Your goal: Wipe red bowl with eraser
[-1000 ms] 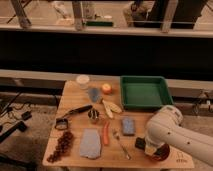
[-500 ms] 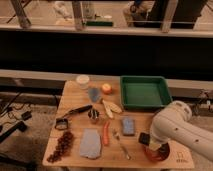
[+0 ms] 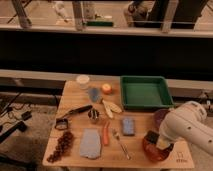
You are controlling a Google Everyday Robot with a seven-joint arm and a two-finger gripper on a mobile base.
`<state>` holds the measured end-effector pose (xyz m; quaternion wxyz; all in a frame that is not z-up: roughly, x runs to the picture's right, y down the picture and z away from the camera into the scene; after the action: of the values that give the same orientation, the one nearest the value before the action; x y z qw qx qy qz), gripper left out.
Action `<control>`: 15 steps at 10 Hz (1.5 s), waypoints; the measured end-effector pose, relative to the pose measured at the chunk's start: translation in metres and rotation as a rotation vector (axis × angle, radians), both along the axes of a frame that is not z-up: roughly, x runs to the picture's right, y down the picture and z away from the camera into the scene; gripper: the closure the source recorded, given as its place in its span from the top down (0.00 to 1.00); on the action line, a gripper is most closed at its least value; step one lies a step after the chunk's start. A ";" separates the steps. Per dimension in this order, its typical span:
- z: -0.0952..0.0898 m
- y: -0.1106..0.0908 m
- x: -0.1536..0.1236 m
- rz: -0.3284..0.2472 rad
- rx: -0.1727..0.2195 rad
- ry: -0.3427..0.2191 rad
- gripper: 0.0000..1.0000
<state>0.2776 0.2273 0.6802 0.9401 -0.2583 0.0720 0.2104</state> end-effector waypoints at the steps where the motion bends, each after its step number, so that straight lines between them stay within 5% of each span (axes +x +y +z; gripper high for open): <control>1: 0.000 0.001 0.000 0.002 -0.001 -0.001 0.10; 3: 0.001 0.000 -0.001 0.001 -0.001 -0.003 0.16; 8: 0.001 0.000 -0.001 0.000 0.000 -0.002 0.65; 15: 0.001 0.001 0.000 0.001 -0.001 -0.001 0.69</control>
<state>0.2775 0.2278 0.6809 0.9400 -0.2588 0.0714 0.2104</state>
